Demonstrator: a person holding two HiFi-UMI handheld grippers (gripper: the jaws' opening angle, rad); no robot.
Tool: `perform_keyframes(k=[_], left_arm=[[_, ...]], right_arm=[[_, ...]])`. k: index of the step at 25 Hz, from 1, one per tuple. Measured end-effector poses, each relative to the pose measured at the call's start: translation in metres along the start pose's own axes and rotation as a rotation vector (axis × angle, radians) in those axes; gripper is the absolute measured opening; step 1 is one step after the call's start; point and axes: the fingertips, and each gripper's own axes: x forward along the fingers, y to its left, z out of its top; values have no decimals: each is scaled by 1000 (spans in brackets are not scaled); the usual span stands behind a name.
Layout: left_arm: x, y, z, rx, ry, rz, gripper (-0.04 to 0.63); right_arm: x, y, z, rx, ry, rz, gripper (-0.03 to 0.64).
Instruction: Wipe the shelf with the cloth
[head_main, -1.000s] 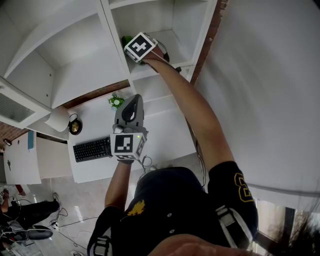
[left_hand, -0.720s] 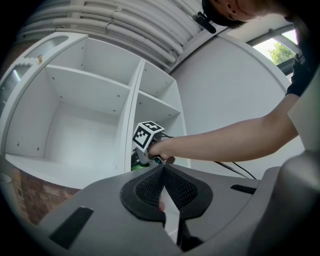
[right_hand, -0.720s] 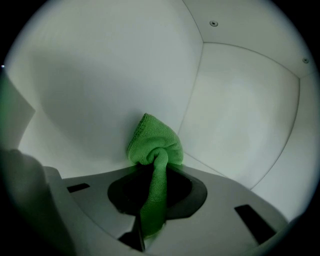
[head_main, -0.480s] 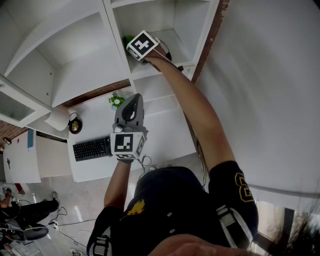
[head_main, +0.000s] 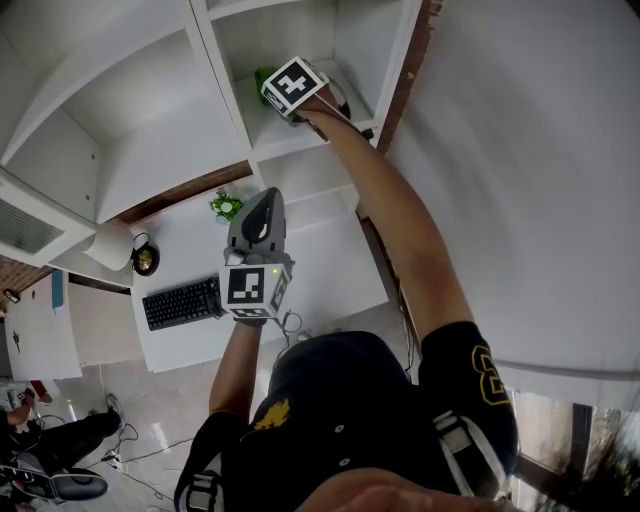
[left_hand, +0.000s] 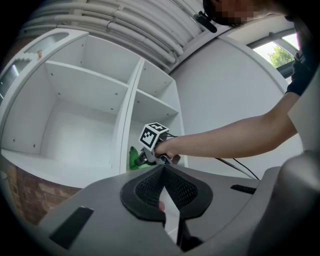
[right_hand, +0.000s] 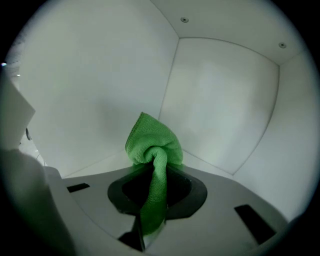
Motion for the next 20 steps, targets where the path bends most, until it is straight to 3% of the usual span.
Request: perform_keyframes(k=[9,14,20], left_arm=[[4,-10,2,-15,-12,-45,18],[3,-11,2,-16,-13,-56,18],[0,-4,1,-25,-16,-50,18]], right_arm=[[-15,-34,-27,123,53,-65,48],[-22,-55,-40,272,58,-108,48],[-28,-73,-51,346,76,-173,48]])
